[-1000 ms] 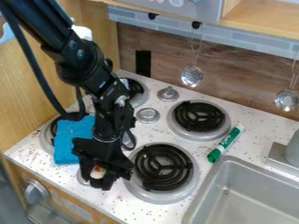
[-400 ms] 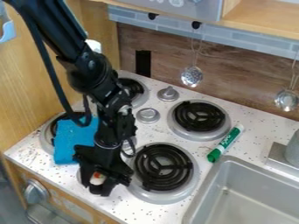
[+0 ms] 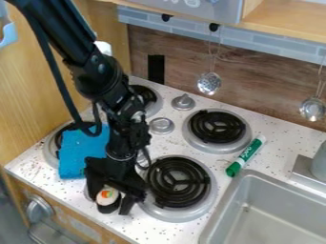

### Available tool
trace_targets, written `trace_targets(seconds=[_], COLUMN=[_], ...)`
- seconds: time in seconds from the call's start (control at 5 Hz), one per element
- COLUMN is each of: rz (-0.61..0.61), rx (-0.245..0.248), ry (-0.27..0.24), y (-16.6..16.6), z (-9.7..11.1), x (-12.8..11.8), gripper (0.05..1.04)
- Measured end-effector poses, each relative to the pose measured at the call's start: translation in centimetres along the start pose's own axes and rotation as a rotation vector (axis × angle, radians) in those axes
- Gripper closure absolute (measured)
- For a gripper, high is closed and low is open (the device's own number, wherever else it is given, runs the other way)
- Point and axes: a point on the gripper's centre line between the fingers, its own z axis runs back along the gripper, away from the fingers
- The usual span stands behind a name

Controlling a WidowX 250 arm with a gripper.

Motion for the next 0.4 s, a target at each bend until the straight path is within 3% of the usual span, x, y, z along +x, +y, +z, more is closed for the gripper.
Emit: trace_targets(seconds=[0.2, 0.4], rz=[0.024, -0.040], rx=[-0.054, -0.113], ry=[-0.091, -0.074], y=[-0.1, -0.3], z=[4.2, 8.5], x=[1.1, 1.6], gripper=[0.077, 0.077])
